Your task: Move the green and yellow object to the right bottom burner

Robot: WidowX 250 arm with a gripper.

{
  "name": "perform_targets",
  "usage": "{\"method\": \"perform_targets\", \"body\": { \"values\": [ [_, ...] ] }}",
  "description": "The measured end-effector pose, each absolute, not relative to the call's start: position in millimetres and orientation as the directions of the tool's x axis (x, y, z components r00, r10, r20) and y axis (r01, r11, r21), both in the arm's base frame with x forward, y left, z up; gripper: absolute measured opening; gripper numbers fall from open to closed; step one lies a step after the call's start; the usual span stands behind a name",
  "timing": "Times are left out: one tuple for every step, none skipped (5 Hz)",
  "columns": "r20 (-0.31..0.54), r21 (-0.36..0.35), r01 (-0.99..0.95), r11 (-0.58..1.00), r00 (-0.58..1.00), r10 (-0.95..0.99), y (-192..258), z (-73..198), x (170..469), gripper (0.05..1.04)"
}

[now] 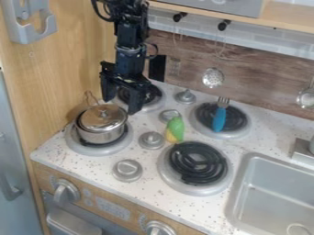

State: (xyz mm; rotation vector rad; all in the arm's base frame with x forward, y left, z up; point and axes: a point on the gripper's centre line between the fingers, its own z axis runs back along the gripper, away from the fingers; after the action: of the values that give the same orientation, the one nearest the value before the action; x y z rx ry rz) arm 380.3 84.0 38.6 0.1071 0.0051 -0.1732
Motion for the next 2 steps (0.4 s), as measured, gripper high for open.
{"method": "perform_targets", "body": {
  "values": [
    [-0.052,0.087,0.173,0.981,0.984,-0.169,83,24,375,0.999],
    [-0.071,0.063,0.207,0.976,0.977,-0.202,73,14,382,0.999]
  ]
}}
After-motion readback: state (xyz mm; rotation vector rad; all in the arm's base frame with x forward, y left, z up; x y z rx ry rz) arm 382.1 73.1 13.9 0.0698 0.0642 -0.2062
